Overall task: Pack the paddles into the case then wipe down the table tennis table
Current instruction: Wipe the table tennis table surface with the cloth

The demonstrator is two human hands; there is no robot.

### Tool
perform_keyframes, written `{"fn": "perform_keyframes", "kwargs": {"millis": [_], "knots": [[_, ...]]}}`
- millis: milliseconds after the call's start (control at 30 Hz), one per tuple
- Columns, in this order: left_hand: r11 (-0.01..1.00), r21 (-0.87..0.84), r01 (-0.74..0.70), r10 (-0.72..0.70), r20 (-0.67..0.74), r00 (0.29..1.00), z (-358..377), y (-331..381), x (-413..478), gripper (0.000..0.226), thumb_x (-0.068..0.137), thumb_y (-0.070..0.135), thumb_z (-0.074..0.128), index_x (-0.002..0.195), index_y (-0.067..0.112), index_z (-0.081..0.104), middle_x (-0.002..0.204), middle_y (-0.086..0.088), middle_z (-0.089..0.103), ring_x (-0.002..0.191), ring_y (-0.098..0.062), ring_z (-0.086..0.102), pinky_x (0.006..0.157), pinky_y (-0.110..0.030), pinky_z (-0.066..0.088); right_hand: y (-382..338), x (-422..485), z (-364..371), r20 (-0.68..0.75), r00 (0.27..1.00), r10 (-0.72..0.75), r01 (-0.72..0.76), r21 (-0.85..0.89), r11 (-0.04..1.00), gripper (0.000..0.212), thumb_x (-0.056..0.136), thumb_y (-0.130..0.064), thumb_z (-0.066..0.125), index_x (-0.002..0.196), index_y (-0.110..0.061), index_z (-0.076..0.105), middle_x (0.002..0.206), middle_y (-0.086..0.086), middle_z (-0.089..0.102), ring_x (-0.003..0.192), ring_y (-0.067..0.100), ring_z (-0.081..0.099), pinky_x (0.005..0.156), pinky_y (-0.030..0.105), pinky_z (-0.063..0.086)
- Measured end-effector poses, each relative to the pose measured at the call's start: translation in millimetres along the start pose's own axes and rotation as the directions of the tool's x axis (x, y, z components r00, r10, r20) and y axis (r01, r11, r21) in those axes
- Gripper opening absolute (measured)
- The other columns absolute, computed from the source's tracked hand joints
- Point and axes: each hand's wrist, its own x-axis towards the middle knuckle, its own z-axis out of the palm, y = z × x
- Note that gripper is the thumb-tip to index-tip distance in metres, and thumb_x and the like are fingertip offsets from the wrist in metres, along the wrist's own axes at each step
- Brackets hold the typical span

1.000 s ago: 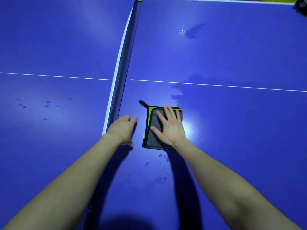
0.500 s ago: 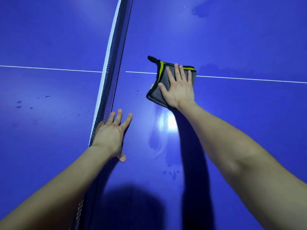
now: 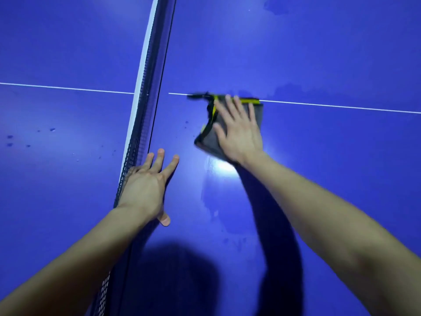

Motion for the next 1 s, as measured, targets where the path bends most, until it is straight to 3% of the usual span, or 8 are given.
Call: {"fn": "perform_keyframes", "kwargs": {"millis": [133, 233, 400, 500, 600, 767, 900, 1000], "knots": [[1.000, -0.007, 0.004, -0.004, 0.002, 1.000, 0.8, -0.9, -0.8, 0.181, 0.036, 0.072, 0.098, 0.167, 0.035, -0.021, 0.179, -0.008, -0.015, 0.167, -0.029, 0.002, 0.122, -0.045, 0.035, 5.7, 56.7, 0.8, 0.043, 0.992, 0.116, -0.116, -0.012, 0.993, 0.073, 0.108, -0.062, 0.024, 0.175, -0.033, 0.018, 0.183, 0.003, 0.013, 0.170, 0.023, 0.006, 0.136, 0.057, 0.000], [1.000, -0.014, 0.000, 0.000, 0.002, 1.000, -0.9, -0.5, -2.9, 0.180, 0.037, 0.072, 0.098, 0.167, 0.035, -0.021, 0.179, -0.008, -0.014, 0.167, -0.028, 0.001, 0.122, -0.045, 0.034, -15.6, -3.3, -1.4, 0.038, 0.997, 0.062, -0.062, 0.018, 0.998, 0.083, 0.103, -0.080, 0.027, 0.174, -0.036, 0.020, 0.184, 0.005, 0.006, 0.170, 0.027, -0.002, 0.133, 0.065, -0.003], [1.000, -0.025, -0.005, 0.005, 0.004, 1.000, -1.3, -1.8, -2.2, 0.178, 0.038, 0.074, 0.097, 0.169, 0.034, -0.017, 0.179, -0.009, -0.016, 0.167, -0.030, -0.001, 0.125, -0.048, 0.032, -65.9, -170.6, -14.9, 0.161, 0.960, -0.230, 0.232, 0.005, 0.973, 0.077, 0.109, -0.071, 0.034, 0.175, -0.038, 0.013, 0.184, -0.002, -0.001, 0.169, 0.038, -0.009, 0.128, 0.075, 0.006], [1.000, -0.030, 0.004, -0.004, 0.003, 1.000, -1.0, -1.8, -1.8, 0.177, 0.038, 0.073, 0.097, 0.169, 0.034, -0.016, 0.178, -0.009, -0.016, 0.167, -0.030, -0.001, 0.127, -0.047, 0.030, -47.1, -148.0, -11.3, 0.115, 0.938, -0.327, 0.327, 0.019, 0.945, 0.069, 0.112, -0.061, 0.038, 0.173, -0.032, 0.026, 0.183, -0.003, 0.012, 0.170, 0.029, 0.001, 0.134, 0.065, 0.009], [1.000, -0.031, -0.005, 0.005, 0.005, 1.000, -1.1, -1.9, -1.3, 0.180, 0.038, 0.072, 0.098, 0.167, 0.035, -0.021, 0.179, -0.008, -0.017, 0.167, -0.029, 0.000, 0.124, -0.046, 0.031, -28.0, -42.6, 1.4, 0.039, 0.980, -0.194, 0.194, 0.012, 0.981, 0.068, 0.111, -0.056, 0.039, 0.171, -0.025, 0.035, 0.180, 0.001, 0.024, 0.169, 0.025, 0.013, 0.136, 0.054, 0.010], [1.000, -0.008, 0.003, -0.003, 0.004, 1.000, -1.7, -0.1, -2.3, 0.179, 0.039, 0.070, 0.099, 0.167, 0.036, -0.022, 0.179, -0.007, -0.017, 0.167, -0.027, -0.001, 0.121, -0.047, 0.034, -16.1, 64.0, 2.7, 0.072, 0.996, 0.047, -0.044, -0.037, 0.998, 0.072, 0.109, -0.060, 0.025, 0.173, -0.027, 0.027, 0.183, 0.001, 0.014, 0.170, 0.023, 0.005, 0.136, 0.053, -0.001], [1.000, 0.000, 0.009, -0.009, 0.002, 1.000, -2.5, 1.4, -3.0, 0.180, 0.038, 0.071, 0.099, 0.167, 0.037, -0.021, 0.179, -0.007, -0.016, 0.167, -0.028, 0.001, 0.121, -0.049, 0.035, -47.1, -27.0, -2.4, 0.000, 1.000, 0.026, -0.026, 0.013, 1.000, 0.068, 0.111, -0.056, 0.031, 0.172, -0.025, 0.032, 0.182, 0.001, 0.017, 0.170, 0.025, 0.007, 0.135, 0.057, 0.007], [1.000, -0.001, 0.011, -0.011, 0.000, 1.000, -2.2, 0.1, -2.9, 0.180, 0.036, 0.073, 0.098, 0.168, 0.035, -0.019, 0.179, -0.008, -0.014, 0.167, -0.030, 0.002, 0.121, -0.050, 0.035, -84.7, -160.8, -13.2, 0.099, 0.985, -0.144, 0.140, 0.047, 0.989, 0.066, 0.112, -0.048, 0.039, 0.173, -0.025, 0.028, 0.184, 0.001, 0.008, 0.170, 0.026, -0.002, 0.134, 0.060, 0.011]]}}
